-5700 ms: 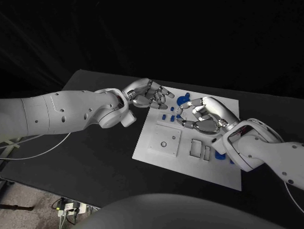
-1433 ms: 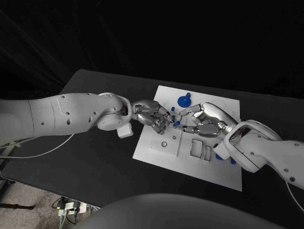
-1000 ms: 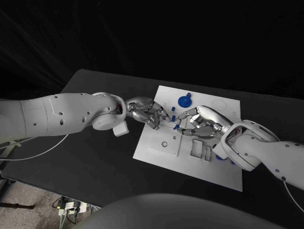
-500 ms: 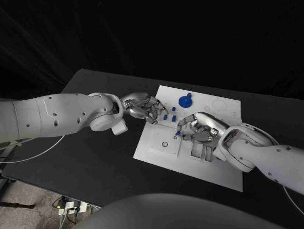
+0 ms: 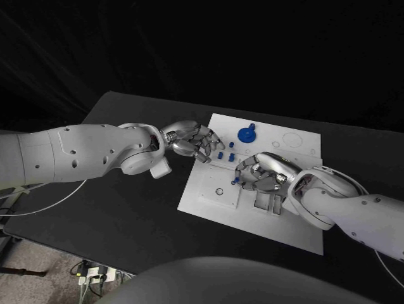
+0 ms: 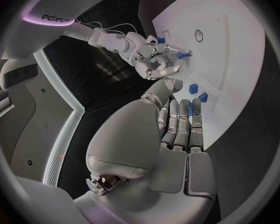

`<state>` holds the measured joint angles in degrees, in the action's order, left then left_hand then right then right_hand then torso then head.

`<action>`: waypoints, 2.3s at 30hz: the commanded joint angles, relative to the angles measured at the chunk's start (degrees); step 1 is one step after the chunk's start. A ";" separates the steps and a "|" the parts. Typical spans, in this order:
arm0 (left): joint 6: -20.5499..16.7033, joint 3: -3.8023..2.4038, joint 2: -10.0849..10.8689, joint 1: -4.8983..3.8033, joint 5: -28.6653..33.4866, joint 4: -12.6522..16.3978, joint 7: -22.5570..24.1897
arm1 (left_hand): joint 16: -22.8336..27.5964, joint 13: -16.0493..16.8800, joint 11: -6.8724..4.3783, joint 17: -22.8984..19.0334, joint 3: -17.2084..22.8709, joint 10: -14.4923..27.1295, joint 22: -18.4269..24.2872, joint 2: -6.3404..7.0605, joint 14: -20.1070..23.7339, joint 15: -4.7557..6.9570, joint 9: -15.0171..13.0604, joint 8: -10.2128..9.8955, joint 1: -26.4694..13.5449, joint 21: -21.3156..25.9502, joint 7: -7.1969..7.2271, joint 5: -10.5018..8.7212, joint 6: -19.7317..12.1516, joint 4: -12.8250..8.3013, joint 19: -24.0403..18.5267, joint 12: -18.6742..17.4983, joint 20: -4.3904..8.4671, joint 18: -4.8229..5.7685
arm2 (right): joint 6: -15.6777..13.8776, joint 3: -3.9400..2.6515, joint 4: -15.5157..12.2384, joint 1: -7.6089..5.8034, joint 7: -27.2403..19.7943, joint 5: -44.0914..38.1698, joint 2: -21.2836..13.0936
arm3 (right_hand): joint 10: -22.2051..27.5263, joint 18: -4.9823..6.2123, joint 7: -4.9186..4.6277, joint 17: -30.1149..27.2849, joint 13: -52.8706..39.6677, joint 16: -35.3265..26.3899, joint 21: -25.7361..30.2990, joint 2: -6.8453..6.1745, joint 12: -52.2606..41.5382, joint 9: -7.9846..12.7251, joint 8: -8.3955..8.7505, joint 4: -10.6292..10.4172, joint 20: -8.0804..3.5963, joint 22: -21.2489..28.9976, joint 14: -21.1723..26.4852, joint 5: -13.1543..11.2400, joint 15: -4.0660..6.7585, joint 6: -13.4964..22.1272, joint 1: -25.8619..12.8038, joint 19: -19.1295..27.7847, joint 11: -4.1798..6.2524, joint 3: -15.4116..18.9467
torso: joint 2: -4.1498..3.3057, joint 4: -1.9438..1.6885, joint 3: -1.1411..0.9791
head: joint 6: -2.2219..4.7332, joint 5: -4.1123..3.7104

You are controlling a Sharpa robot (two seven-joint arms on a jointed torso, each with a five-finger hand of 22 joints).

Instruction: Assemble the parts on the task board

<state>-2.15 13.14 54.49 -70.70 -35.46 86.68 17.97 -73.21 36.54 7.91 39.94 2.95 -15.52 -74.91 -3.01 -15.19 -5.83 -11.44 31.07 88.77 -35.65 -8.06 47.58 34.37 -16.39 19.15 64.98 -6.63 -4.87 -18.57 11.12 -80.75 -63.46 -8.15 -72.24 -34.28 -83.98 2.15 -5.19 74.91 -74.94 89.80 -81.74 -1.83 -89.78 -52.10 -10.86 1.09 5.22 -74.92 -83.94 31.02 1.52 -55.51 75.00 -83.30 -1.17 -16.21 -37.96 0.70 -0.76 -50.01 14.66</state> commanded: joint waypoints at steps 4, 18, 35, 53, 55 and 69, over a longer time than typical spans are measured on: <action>-0.15 -0.04 -0.16 -0.03 -0.05 0.27 0.82 | 0.30 -0.10 -0.38 -0.10 0.05 -0.14 -1.28 -0.22 -0.31 0.12 -0.07 0.39 -0.49 -0.33 -0.07 0.23 -0.28 0.10 0.06 -0.27 -0.33 -0.32 | 0.97 0.02 0.20 0.33 0.67 -2.19 0.36 | -6.02 0.26 -0.13 15.09 -15.06 0.20 0.21 0.06 -0.22 -0.09 -0.23 -0.09 0.01 -11.88 -6.06 -0.02 -0.48 -0.21 0.50 0.40 -0.54 -0.16 | 0.01 0.01 -0.01 | 0.01 0.06; 0.28 -0.04 -0.32 -0.03 -0.05 0.08 0.27 | 0.45 -0.27 -0.29 -0.28 0.09 -0.14 -1.28 -0.26 -0.36 0.08 -0.04 0.53 -0.48 -0.32 0.01 0.20 -0.42 0.11 -0.01 -0.38 -0.37 -0.31 | 0.48 0.02 -0.03 0.47 0.60 -2.13 0.31 | -6.02 0.26 -0.14 15.09 -15.06 0.20 0.20 0.07 -0.22 -0.14 -0.23 -0.06 0.02 -11.88 -6.06 -0.04 -0.49 -0.21 0.54 0.40 -0.55 -0.16 | 0.03 0.01 0.00 | 0.01 0.09; 0.80 -0.03 -0.45 -0.03 -0.05 0.00 -0.09 | 0.55 -0.40 -0.23 -0.42 0.12 -0.14 -1.28 -0.35 -0.40 0.02 -0.02 0.66 -0.54 -0.32 0.04 0.22 -0.52 0.18 -0.03 -0.46 -0.42 -0.30 | -2.09 0.02 -0.61 0.53 2.77 -6.43 0.35 | -6.02 0.31 -0.17 15.09 -15.06 0.20 0.35 0.04 -0.22 -0.20 -0.23 0.01 0.04 -11.83 -6.06 0.01 -0.50 -0.20 0.63 0.53 -0.56 -0.16 | 0.01 0.01 -0.01 | 0.01 0.21; 1.14 -0.03 -0.51 -0.03 -0.05 -0.09 -0.52 | 0.58 -0.44 -0.22 -0.46 0.14 -0.15 -1.28 -0.40 -0.42 0.01 -0.02 0.70 -0.53 -0.33 0.04 0.23 -0.54 0.19 -0.02 -0.48 -0.43 -0.30 | 0.86 0.02 -0.87 0.54 3.95 -7.96 0.60 | -6.02 0.50 -1.27 15.09 -15.06 0.20 1.14 -0.49 -0.22 0.85 2.65 -0.16 0.74 -11.53 -6.06 -4.28 -1.25 2.84 0.11 1.24 -1.58 0.14 | 0.00 -0.01 0.01 | 0.01 0.21; 1.14 -0.03 -0.51 -0.03 -0.05 -0.10 -0.56 | 0.58 -0.45 -0.22 -0.46 0.14 -0.15 -1.28 -0.40 -0.42 0.01 -0.02 0.71 -0.53 -0.33 0.04 0.23 -0.54 0.19 -0.02 -0.48 -0.43 -0.30 | 1.05 0.02 -0.86 0.55 4.18 -8.33 0.59 | -6.02 0.56 -1.71 15.09 -15.06 0.20 1.36 -0.81 -0.22 1.82 4.04 -0.35 1.01 -11.45 -6.06 -6.38 -1.53 4.17 -0.19 1.42 -1.92 0.27 | -0.01 0.00 0.00 | 0.01 0.23; 1.08 -0.03 -0.37 -0.03 -0.05 -0.29 -0.67 | 0.61 -0.49 -0.22 -0.51 0.17 -0.16 -1.29 -0.44 -0.44 0.00 -0.01 0.76 -0.50 -0.35 0.03 0.24 -0.55 0.18 -0.01 -0.50 -0.44 -0.30 | -0.76 0.01 -1.64 0.55 3.75 -9.79 -0.26 | -6.02 0.78 -2.72 15.09 -15.06 0.20 2.15 -2.64 -0.22 7.70 7.27 -1.43 1.57 -11.21 -6.06 -16.93 -1.95 11.26 -0.68 1.96 -2.12 2.20 | 0.03 -0.02 0.01 | 0.01 0.39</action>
<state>-1.83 13.15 54.17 -70.70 -35.50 86.31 17.10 -72.96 36.09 7.76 39.48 2.95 -15.67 -74.90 -3.24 -15.19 -5.84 -11.41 31.63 88.55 -35.65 -8.05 47.58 34.38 -16.38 19.15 64.74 -6.63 -4.87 -18.97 11.11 -82.22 -62.97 -4.25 -80.78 -34.44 -84.04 2.15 -7.86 74.92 -74.91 89.80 -79.87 -3.89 -89.78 -44.48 -3.68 -0.41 6.66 -74.94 -84.12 14.26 -0.10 -44.72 74.14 -81.45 -3.09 -14.38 -37.95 0.70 -0.75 -50.01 15.01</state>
